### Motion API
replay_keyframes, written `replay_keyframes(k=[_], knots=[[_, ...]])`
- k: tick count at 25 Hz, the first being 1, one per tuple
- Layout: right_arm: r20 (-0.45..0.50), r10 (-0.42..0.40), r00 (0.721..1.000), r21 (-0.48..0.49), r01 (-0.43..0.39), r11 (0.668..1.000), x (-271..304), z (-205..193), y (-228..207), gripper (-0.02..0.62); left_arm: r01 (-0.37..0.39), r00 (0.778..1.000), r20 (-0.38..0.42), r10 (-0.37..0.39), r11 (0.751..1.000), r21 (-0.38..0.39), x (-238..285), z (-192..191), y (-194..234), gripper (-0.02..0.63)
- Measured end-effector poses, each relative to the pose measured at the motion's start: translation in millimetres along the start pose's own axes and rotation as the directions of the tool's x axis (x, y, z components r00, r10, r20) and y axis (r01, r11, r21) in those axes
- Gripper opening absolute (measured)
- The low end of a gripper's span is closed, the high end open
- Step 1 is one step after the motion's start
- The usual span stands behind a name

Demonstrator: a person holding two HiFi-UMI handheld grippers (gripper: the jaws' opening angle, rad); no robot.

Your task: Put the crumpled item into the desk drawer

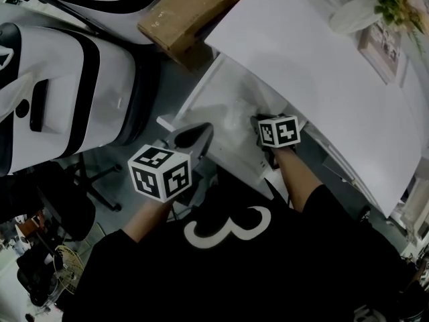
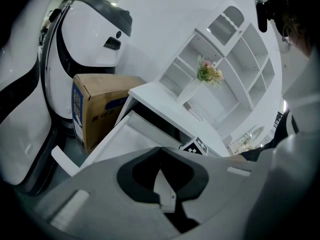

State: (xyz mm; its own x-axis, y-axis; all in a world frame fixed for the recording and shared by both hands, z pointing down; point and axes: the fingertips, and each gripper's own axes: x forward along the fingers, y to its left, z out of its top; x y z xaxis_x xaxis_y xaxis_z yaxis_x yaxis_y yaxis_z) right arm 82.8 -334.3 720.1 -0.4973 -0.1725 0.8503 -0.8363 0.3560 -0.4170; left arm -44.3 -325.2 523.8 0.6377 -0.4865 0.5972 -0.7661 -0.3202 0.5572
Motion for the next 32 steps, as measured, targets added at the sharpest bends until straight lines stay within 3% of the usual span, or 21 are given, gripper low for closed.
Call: replay_keyframes(k=[7, 12, 16, 21, 27, 32], knots=[[-0.007, -0.010, 1.000, 0.012, 0.010, 1.000, 7, 1, -4, 0.062, -0.005, 1.000, 0.000, 0.005, 1.000, -0.009, 0, 1, 10, 0.011], [-0.001, -0.010, 1.000, 0.030, 0.010, 0.999, 6, 3, -3, 0.115, -0.004, 1.000, 0.007, 0.004, 1.000, -0.011, -3, 3, 11, 0.011], [0.047, -0.009, 0.999, 0.030, 0.008, 1.000, -3, 10, 0, 0.155, 0.004, 1.000, 0.013, -0.004, 1.000, -0.009, -6, 1, 9, 0.011], [0.143, -0.008, 0.990, 0.034, 0.003, 0.999, -30, 21, 8, 0.156, 0.017, 1.000, 0.024, -0.017, 1.000, 0.000, -14, -2, 2, 0.011], [0.288, -0.006, 0.957, 0.009, 0.004, 1.000, -89, 37, 26, 0.154, 0.047, 0.998, 0.048, -0.049, 0.998, 0.034, -25, 0, -12, 0.011], [0.437, 0.017, 0.899, -0.028, -0.005, 1.000, -157, 44, 58, 0.103, 0.081, 0.994, 0.061, -0.086, 0.993, 0.084, -44, -1, -38, 0.011]])
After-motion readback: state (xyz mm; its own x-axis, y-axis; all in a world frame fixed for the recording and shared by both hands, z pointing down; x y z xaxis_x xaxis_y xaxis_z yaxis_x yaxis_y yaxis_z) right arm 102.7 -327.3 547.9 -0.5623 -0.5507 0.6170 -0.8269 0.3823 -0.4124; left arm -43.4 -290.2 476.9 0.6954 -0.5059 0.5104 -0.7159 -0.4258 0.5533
